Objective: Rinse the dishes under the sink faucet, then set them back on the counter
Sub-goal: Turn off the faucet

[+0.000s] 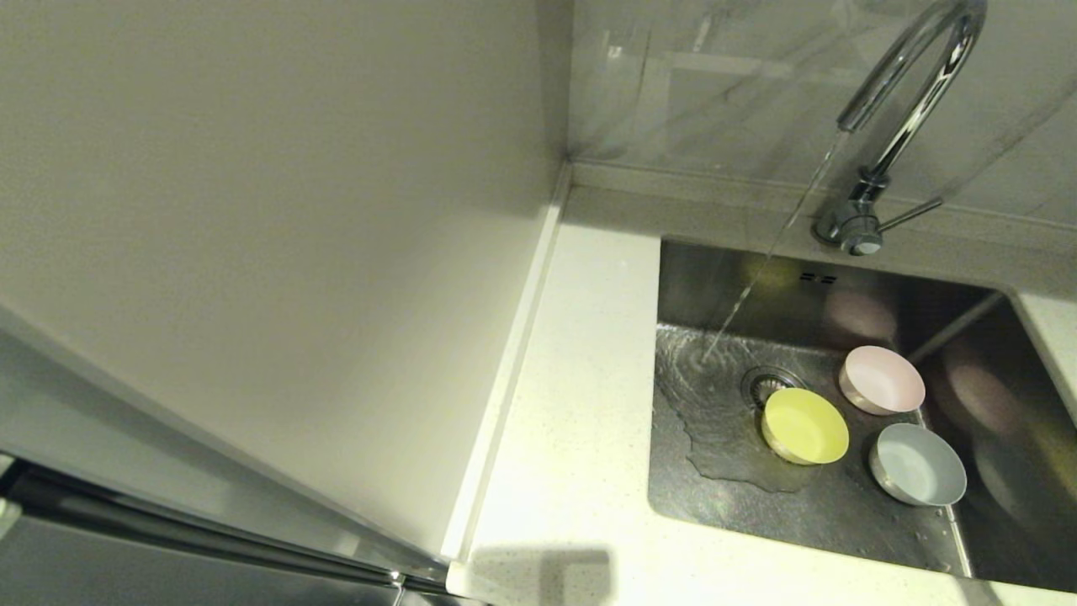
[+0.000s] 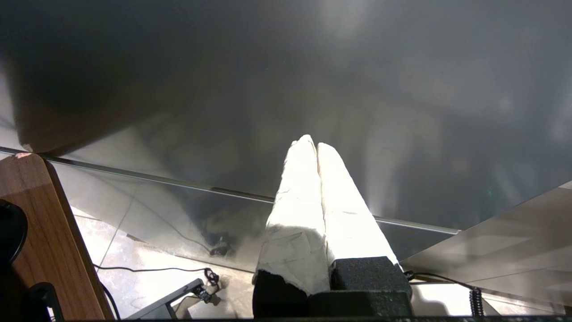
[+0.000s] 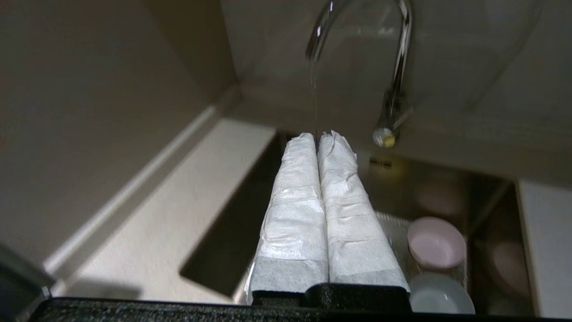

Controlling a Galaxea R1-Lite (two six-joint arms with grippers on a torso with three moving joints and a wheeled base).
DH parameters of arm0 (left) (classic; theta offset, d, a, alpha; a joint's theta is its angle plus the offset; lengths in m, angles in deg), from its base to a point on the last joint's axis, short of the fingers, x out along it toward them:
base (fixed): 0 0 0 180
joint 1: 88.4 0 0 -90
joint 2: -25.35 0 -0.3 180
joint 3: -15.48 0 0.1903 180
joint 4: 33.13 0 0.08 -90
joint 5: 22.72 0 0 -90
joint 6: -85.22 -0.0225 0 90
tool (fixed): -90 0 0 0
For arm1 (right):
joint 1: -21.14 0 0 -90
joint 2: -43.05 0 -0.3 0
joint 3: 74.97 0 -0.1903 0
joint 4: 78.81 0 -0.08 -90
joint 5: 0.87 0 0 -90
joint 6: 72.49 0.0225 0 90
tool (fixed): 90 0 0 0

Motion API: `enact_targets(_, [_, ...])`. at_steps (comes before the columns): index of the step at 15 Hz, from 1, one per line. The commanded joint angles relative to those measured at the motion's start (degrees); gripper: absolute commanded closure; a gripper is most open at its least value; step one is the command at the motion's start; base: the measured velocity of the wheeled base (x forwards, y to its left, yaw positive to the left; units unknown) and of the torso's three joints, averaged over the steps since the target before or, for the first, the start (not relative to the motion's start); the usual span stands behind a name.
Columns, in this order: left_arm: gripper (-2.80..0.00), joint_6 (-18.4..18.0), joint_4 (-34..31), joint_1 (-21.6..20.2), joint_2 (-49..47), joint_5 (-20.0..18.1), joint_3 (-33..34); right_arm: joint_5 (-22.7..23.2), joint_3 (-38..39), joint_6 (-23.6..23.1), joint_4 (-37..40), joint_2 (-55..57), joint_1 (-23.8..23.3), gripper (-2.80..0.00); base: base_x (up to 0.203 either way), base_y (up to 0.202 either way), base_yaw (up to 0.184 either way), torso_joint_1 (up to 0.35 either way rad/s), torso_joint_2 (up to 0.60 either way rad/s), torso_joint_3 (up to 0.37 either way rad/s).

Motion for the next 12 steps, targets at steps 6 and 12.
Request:
enact_targets(6, [0.00,0.0,0.0,0.0,0.0,0.0,0.2,-8.6,-37.1,13.6,1.1,42.5,-0.1,0.00,0.000,0.000,0.000,0.000,0.00,0.000])
enact_targets(12, [0.00,0.0,0.0,0.0,0.0,0.0,0.1,-3.1,-42.6,26.4,20.0,59.8,-7.6,0.00,0.000,0.000,0.000,0.000,0.00,0.000])
